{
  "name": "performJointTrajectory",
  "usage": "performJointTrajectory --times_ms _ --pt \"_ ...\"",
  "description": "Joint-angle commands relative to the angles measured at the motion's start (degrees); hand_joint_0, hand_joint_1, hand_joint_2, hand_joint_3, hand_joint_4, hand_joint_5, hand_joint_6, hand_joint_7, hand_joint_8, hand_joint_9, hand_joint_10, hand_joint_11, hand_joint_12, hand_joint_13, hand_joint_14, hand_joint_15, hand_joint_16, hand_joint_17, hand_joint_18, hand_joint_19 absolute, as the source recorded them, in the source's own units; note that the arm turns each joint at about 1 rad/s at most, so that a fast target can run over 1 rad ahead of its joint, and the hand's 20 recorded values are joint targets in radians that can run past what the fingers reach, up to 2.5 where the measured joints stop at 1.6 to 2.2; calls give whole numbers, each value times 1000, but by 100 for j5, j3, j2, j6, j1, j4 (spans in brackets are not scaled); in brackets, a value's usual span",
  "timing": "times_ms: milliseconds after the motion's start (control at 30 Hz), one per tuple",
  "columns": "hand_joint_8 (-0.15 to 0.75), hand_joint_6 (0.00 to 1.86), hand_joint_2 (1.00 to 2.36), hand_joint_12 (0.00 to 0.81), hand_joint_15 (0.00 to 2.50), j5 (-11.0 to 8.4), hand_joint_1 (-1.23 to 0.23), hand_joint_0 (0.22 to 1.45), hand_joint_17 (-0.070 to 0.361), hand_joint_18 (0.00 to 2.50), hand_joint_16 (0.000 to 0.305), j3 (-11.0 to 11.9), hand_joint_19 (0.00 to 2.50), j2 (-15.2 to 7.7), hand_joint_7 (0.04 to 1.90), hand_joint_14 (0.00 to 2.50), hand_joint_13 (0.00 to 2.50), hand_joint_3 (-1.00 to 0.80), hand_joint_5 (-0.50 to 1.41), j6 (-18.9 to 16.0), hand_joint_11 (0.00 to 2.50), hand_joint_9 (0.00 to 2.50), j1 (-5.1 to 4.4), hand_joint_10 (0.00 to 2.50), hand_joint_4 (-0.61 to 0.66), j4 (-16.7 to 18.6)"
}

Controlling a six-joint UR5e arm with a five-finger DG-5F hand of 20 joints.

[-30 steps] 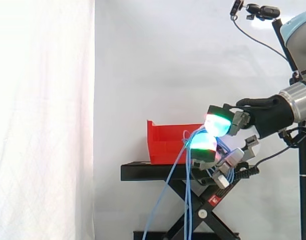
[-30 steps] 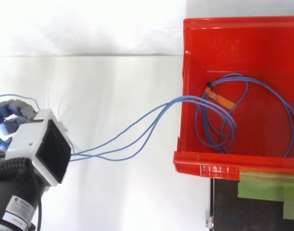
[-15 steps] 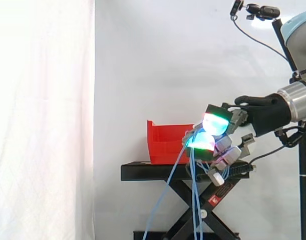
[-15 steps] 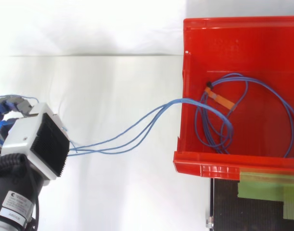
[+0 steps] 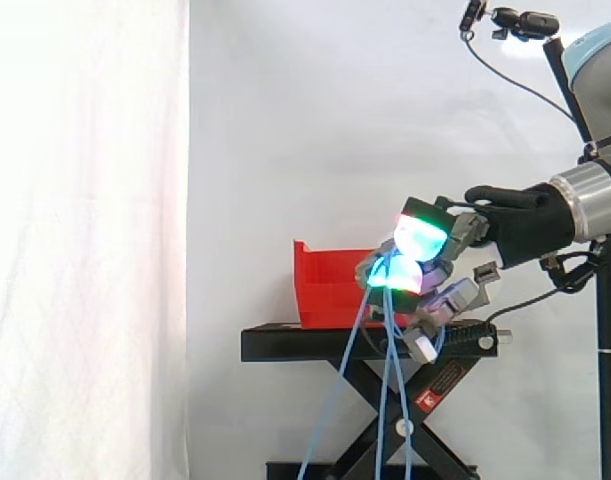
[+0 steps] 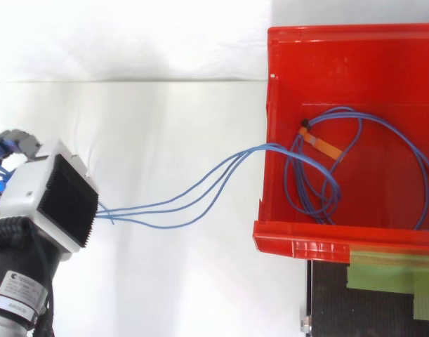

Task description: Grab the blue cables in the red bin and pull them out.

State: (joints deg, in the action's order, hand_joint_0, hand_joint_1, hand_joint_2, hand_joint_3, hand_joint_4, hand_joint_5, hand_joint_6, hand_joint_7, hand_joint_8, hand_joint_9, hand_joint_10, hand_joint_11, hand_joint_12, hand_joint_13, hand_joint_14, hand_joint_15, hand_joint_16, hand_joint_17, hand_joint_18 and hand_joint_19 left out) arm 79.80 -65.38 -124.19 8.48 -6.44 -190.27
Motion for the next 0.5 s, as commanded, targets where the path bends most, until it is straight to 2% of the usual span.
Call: performJointTrajectory --times_ms 0,133,200,233,333,400,467 --pt "163 549 1000 284 1754 0 -901 871 114 925 51 16 751 0 746 202 1535 -1000 844 272 1711 1341 -6 1400 -42 122" --pt "167 569 1000 283 1744 44 -885 821 116 914 52 139 748 0 721 138 1535 -1000 826 668 1689 1313 -15 1385 -24 219" --pt "169 569 1000 299 1735 62 -879 795 118 916 52 175 745 0 711 125 1533 -1000 820 738 1674 1313 -15 1379 -14 227" --pt "174 576 1000 299 1734 114 -872 788 119 918 53 254 742 0 709 119 1533 -1000 812 1002 1677 1313 -24 1336 -15 219" --pt "187 569 1000 304 1728 176 -851 762 121 912 54 368 729 0 694 78 1536 -1000 806 1318 1686 1311 -24 1267 4 219" --pt "180 569 1000 305 1730 176 -829 754 122 916 54 386 727 0 690 64 1539 -1000 805 1450 1671 1312 -15 1262 5 210" --pt "191 540 1000 316 1723 176 -790 730 125 923 56 386 720 0 696 0 1537 -1000 793 1432 1675 1308 -15 1195 18 210"
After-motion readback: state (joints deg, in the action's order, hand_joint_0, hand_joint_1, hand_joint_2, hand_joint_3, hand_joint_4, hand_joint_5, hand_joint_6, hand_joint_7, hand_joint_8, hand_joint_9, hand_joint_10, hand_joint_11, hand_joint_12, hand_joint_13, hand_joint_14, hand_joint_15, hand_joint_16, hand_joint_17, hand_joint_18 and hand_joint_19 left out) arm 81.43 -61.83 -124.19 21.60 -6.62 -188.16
